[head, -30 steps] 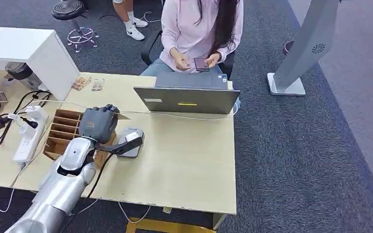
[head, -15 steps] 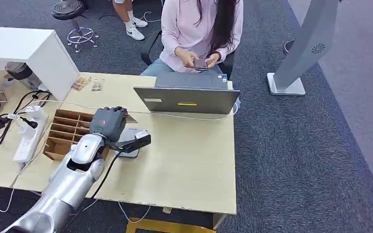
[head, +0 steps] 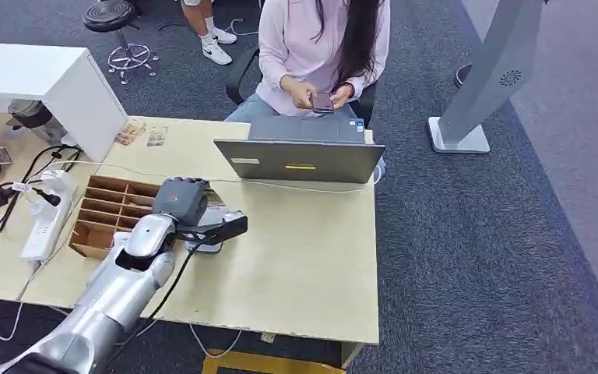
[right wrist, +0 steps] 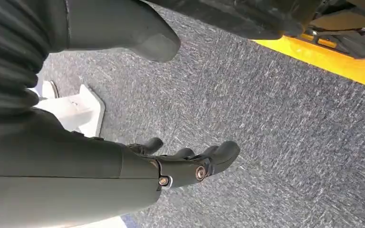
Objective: Pass the card to the sensor for recognition and then transmit it.
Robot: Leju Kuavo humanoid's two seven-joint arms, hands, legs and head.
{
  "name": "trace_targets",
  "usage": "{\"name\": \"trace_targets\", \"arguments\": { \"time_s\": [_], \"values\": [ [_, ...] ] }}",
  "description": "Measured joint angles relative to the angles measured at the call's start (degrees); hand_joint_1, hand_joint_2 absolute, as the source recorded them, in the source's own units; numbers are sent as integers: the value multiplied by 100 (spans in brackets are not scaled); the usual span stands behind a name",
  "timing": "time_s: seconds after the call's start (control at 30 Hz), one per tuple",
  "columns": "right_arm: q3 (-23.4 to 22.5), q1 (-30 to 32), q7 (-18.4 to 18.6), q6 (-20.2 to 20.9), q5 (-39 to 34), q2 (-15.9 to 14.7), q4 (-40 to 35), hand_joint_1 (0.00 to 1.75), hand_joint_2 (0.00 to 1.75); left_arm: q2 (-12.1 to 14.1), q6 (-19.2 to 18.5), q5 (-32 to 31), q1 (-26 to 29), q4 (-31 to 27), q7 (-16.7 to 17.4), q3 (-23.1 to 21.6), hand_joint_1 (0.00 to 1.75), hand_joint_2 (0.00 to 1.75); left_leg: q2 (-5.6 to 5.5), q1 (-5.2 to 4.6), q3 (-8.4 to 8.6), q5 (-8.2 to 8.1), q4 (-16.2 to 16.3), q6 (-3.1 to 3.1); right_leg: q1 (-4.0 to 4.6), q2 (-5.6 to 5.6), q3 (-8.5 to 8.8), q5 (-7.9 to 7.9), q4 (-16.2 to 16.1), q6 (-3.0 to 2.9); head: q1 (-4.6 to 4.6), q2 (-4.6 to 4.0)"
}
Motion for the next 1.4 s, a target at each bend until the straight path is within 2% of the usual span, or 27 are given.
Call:
{"name": "trace_targets", "arguments": {
  "time_s": [0.93,1.23,1.4],
  "values": [
    [-186,-2,131,9,131,0,0,0,175,-190,-479,170,-478,1056,76,-297,175,175,-2,0,1,5,0,0,0,-2,3,6,0,5,0,0],
    [-273,3,133,11,173,0,0,0,175,-212,-212,251,-557,1176,79,-359,175,175,-1,0,0,9,0,1,0,-1,3,10,0,8,0,0],
    [-324,8,76,11,190,0,0,0,175,-153,632,-184,-552,918,385,-359,175,175,-2,0,-3,8,0,1,0,-2,3,10,0,8,0,0]
  ]
}}
